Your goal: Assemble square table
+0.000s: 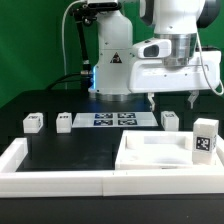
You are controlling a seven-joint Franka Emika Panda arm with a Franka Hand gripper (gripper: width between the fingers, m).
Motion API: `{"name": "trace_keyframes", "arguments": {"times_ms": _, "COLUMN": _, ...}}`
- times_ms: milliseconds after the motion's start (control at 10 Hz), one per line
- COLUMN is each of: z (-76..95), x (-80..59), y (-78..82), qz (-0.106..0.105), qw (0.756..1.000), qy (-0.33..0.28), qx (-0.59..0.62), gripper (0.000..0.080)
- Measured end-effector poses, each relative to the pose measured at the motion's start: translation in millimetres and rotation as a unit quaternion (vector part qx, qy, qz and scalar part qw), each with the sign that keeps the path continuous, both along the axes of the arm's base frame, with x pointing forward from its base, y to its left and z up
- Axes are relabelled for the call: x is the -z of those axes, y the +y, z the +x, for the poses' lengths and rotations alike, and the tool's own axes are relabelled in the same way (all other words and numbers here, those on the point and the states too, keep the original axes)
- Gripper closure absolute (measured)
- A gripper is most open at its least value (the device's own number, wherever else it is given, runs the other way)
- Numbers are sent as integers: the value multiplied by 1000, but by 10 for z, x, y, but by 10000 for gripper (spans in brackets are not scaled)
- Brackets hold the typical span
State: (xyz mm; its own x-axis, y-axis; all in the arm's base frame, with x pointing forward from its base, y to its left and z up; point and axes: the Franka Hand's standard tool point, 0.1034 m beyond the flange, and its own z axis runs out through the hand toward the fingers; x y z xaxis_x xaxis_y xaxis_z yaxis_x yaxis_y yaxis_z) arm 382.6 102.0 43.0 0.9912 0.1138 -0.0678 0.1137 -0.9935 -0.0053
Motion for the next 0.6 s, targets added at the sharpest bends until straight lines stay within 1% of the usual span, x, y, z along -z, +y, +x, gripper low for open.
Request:
{"name": "trace_keyframes", "arguments": {"times_ms": 100, "z": -18, "x": -12, "y": 26, "qz": -1, "qw": 999, "qy": 46, "qx": 4, "gripper": 150}}
{"name": "trace_keyframes", "arguments": {"times_ms": 200, "z": 42, "x": -26, "y": 65, "qz": -1, "qw": 998, "qy": 64, "qx": 3, "gripper": 150}}
{"name": "trace_keyframes", "arguments": {"times_ms": 300, "z": 3, "x": -22, "y": 67, "qz": -4, "qw": 995, "qy": 100, "qx": 4, "gripper": 150}}
{"name": "trace_keyframes", "arguments": {"times_ms": 500, "z": 2, "x": -15, "y": 64, "qz": -11, "qw": 984, "qy": 177, "qx": 9, "gripper": 150}}
{"name": "trace_keyframes", "arguments": {"times_ms": 600, "z": -9, "x": 2, "y": 57, "qz": -15, "qw": 979, "qy": 205, "qx": 10, "gripper": 150}}
